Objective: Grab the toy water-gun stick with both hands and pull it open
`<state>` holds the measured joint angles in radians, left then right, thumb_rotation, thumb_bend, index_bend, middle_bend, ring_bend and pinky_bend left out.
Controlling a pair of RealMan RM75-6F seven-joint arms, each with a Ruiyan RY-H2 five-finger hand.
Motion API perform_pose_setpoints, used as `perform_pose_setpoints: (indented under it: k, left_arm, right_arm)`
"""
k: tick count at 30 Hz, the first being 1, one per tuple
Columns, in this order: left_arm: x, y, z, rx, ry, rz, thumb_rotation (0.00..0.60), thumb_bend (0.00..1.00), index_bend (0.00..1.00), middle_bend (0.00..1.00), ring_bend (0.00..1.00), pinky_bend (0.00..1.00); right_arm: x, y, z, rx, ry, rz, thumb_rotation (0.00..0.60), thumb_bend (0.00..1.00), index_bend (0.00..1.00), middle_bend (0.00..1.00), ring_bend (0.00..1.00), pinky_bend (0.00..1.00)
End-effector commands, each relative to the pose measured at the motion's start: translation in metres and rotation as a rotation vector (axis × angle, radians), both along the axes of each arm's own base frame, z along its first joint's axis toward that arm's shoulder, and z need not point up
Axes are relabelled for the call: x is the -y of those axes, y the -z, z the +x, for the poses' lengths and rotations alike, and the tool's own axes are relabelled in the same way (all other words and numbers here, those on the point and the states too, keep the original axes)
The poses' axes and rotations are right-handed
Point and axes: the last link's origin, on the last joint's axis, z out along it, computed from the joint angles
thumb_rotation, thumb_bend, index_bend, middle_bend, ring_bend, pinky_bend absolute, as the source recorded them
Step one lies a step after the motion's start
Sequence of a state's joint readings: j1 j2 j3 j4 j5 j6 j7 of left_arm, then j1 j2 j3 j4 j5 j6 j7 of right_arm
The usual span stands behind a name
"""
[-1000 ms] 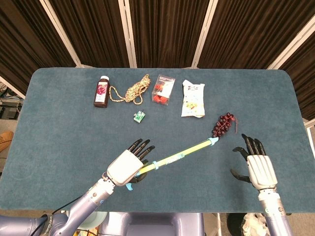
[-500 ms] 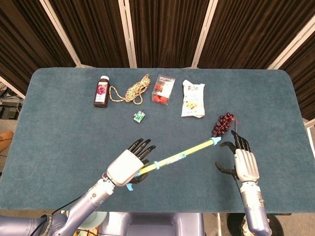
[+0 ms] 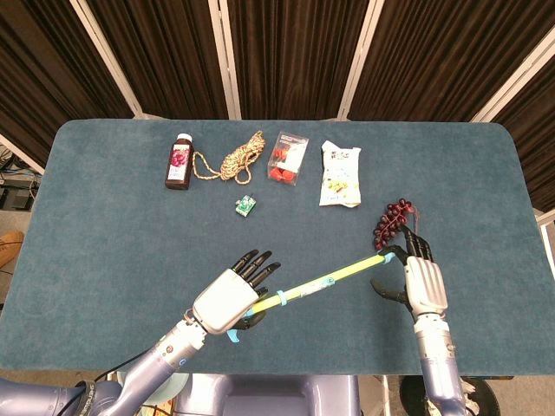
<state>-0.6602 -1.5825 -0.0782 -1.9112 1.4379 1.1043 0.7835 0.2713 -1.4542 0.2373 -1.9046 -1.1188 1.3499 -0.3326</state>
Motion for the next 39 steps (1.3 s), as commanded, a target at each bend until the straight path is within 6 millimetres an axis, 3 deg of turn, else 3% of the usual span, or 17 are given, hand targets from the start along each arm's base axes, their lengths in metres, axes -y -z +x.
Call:
perform_pose_setpoints:
  k: [1,22,31,39]
  left_arm:
    - [0.002,0.001,0.001,0.009,-0.009,-0.011,0.600,0.39,0.63,0.12,0.00,0.12]
    - [0.006,-0.003,0.009,0.019,0.005,-0.013,0.600,0.39,0.63,0.12,0.00,0.12]
    - [0.006,-0.003,0.010,0.019,0.010,-0.008,0.600,0.39,0.63,0.12,0.00,0.12]
    - [0.006,-0.006,0.011,0.025,0.006,-0.007,0.600,0.39,0.63,0.12,0.00,0.12]
  right_arm:
    - [0.002,0.002,0.004,0.024,0.009,-0.004,0.600,0.27,0.40,0.03,0.00,0.00]
    - [-0.002,0.013,0.001,0.014,0.043,0.017,0.600,0.27,0.41,0.03,0.00,0.00]
    - [-0.002,0.016,0.000,0.012,0.050,0.017,0.600,0.36,0.58,0.06,0.00,0.00]
    - [0.000,0.013,-0.003,-0.002,0.065,0.006,0.600,0.37,0.70,0.09,0.00,0.00]
